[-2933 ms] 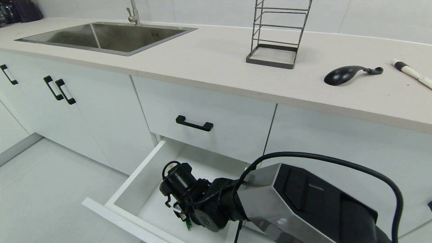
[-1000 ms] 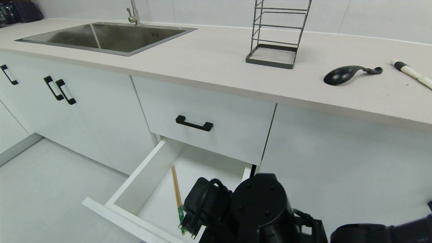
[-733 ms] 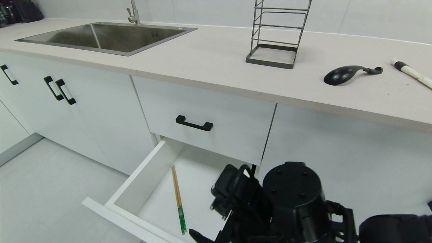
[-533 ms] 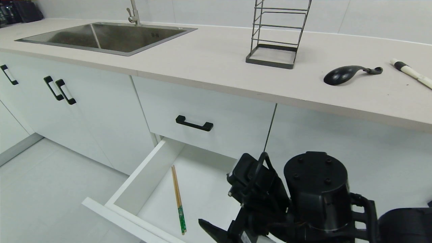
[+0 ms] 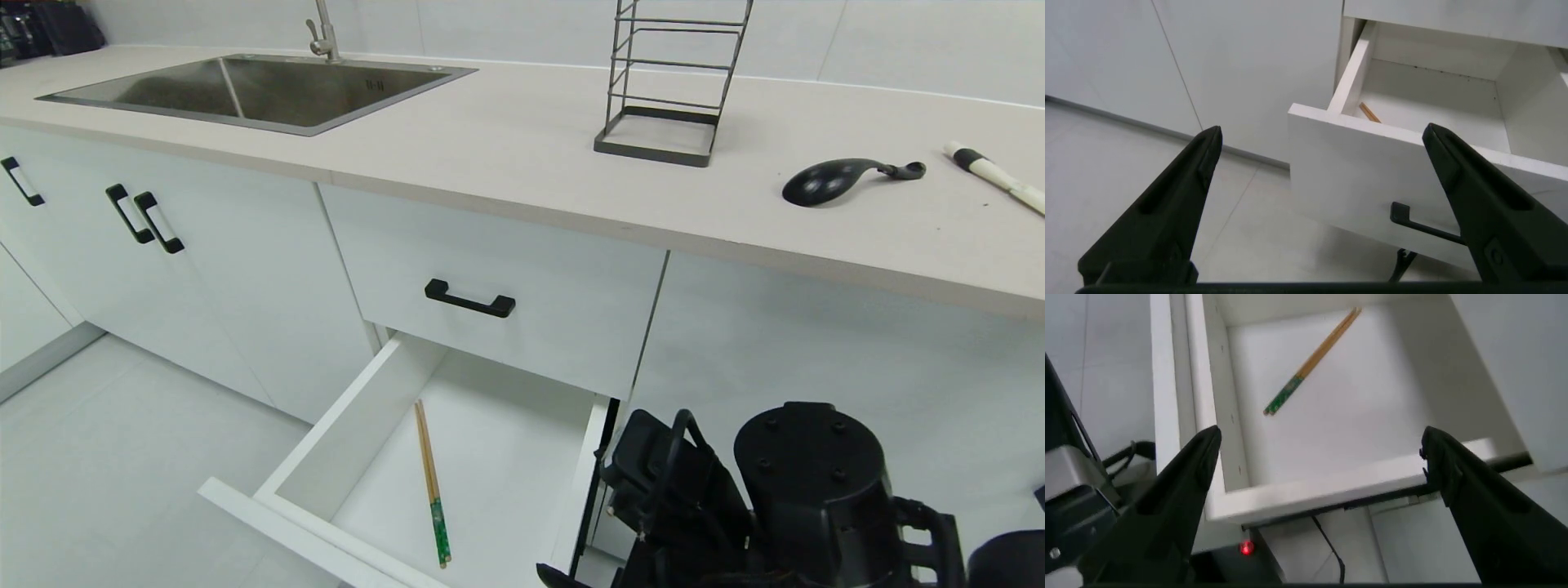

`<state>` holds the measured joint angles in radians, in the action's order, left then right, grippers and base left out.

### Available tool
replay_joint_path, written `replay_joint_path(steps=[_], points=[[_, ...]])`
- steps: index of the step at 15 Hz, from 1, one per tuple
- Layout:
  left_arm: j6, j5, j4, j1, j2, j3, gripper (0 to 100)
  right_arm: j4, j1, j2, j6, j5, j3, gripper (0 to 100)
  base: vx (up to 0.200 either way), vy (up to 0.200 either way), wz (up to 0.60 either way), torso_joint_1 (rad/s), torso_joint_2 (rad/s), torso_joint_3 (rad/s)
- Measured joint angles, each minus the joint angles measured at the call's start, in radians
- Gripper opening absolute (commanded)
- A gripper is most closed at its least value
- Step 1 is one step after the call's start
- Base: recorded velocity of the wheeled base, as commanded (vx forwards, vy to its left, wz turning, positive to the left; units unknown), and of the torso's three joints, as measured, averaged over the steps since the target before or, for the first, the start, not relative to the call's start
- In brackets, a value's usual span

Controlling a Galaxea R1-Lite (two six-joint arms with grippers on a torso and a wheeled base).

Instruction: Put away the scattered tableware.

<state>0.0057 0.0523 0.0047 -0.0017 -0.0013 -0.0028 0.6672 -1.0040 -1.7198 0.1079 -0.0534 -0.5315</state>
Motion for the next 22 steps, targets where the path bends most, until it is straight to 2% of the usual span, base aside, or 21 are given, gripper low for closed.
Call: replay_joint_path(steps=[9, 14, 22], points=[[0.0, 0.0, 0.0, 0.0, 0.0, 0.0, 100, -0.001, 0.01, 0.004, 0.074, -0.003, 0.002, 100, 0.0, 0.0, 0.0, 0.0, 0.0, 0.0], [0.0, 0.0, 0.0, 0.0, 0.0, 0.0, 100, -0.002, 0.014, 0.005, 0.084, -0.005, 0.007, 100, 0.0, 0.0, 0.0, 0.199, -0.09, -0.074], [0.0, 0.0, -0.001, 0.0, 0.0, 0.0, 100, -0.001, 0.013, 0.004, 0.084, -0.007, 0.025, 100, 0.0, 0.0, 0.0, 0.217, -0.52, -0.198]])
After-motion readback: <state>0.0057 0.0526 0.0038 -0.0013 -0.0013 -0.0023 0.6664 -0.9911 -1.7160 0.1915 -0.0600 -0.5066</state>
